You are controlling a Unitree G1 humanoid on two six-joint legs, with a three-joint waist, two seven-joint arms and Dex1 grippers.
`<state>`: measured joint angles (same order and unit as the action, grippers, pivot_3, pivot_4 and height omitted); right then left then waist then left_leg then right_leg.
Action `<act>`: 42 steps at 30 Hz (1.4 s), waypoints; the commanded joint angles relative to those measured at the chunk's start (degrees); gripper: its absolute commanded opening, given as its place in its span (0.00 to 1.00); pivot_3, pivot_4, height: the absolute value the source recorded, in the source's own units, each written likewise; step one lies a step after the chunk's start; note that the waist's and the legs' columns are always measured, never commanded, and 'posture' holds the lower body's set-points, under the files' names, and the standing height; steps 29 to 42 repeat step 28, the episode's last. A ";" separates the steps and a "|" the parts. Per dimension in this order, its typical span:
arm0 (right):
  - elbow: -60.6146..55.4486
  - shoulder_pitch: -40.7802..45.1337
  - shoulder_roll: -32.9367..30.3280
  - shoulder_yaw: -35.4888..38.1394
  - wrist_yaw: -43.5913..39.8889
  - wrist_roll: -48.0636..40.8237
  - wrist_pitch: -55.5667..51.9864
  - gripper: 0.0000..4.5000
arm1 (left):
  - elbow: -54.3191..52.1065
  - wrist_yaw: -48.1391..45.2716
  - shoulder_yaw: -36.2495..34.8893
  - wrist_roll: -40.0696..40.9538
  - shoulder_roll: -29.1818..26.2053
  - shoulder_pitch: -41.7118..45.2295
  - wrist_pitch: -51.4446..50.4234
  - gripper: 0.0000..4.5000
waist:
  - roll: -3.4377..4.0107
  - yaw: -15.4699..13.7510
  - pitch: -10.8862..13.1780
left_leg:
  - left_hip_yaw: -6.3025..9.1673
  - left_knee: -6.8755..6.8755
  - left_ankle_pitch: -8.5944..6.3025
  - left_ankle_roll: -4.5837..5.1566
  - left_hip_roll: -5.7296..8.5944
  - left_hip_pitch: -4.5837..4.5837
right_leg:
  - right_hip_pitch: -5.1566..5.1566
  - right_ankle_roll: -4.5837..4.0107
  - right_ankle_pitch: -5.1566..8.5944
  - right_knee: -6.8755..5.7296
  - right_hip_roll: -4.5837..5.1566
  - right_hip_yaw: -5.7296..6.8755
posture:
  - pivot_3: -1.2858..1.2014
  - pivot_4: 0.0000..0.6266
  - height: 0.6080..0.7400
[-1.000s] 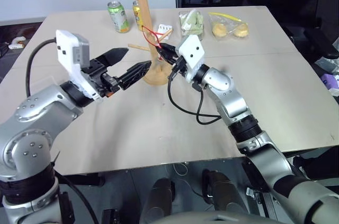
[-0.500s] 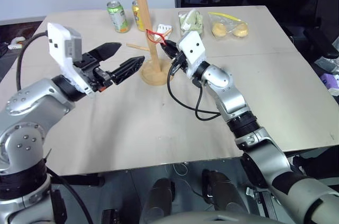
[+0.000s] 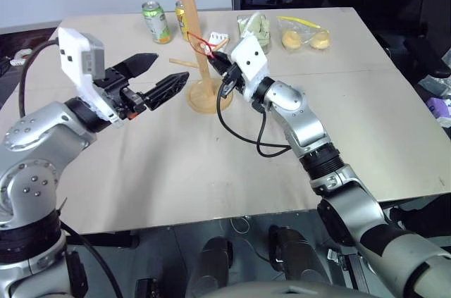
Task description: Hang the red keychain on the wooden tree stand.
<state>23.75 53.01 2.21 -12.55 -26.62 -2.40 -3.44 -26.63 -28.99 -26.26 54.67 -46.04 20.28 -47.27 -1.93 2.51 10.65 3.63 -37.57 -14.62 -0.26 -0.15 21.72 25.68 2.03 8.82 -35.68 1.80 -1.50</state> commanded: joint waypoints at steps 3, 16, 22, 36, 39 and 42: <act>-2.11 2.22 0.35 0.47 -0.89 -0.47 -5.78 0.01 | -0.28 -0.55 -0.11 -0.42 -0.79 1.24 1.34 1.00 | 0.00 0.00 0.00 | 0.00 0.00 0.00 0.00 0.00 0.00 | 0.00 0.00 0.00 0.01 0.00 0.00 | 0.52 0.24 1.00; -11.76 -2.02 -8.35 -0.87 -10.88 -1.96 -13.87 0.98 | 2.31 -6.20 0.38 -2.36 -5.29 0.72 0.88 1.00 | 0.01 -0.09 0.01 | 0.00 0.03 0.00 0.00 0.00 0.02 | 0.01 0.03 0.02 0.05 0.00 0.02 | 0.52 0.24 1.00; -21.81 -1.70 -22.30 4.49 -25.04 -13.15 -30.79 0.98 | 8.65 -16.45 -0.54 -6.12 -15.88 -2.80 0.29 1.00 | 0.09 0.21 0.07 | -0.04 0.03 0.00 0.01 0.01 0.04 | 0.02 -0.18 0.17 0.10 0.02 0.02 | 0.52 0.24 1.00; -27.12 1.09 -33.54 8.59 -33.28 -23.27 -44.27 0.98 | 16.82 -26.04 -0.19 -10.73 -22.72 -4.33 3.27 1.00 | 0.34 0.22 0.31 | -0.07 0.21 -0.01 0.02 -0.05 0.02 | 0.19 -0.28 0.23 0.03 -0.05 0.02 | 0.52 0.24 1.00; -27.12 1.09 -33.54 8.59 -33.28 -23.27 -44.27 0.98 | 16.82 -26.04 -0.19 -10.73 -22.72 -4.33 3.27 1.00 | 0.34 0.22 0.31 | -0.07 0.21 -0.01 0.02 -0.05 0.02 | 0.19 -0.28 0.23 0.03 -0.05 0.02 | 0.52 0.24 1.00; -27.12 1.09 -33.54 8.59 -33.28 -23.27 -44.27 0.98 | 16.82 -26.04 -0.19 -10.73 -22.72 -4.33 3.27 1.00 | 0.34 0.22 0.31 | -0.07 0.21 -0.01 0.02 -0.05 0.02 | 0.19 -0.28 0.23 0.03 -0.05 0.02 | 0.52 0.24 1.00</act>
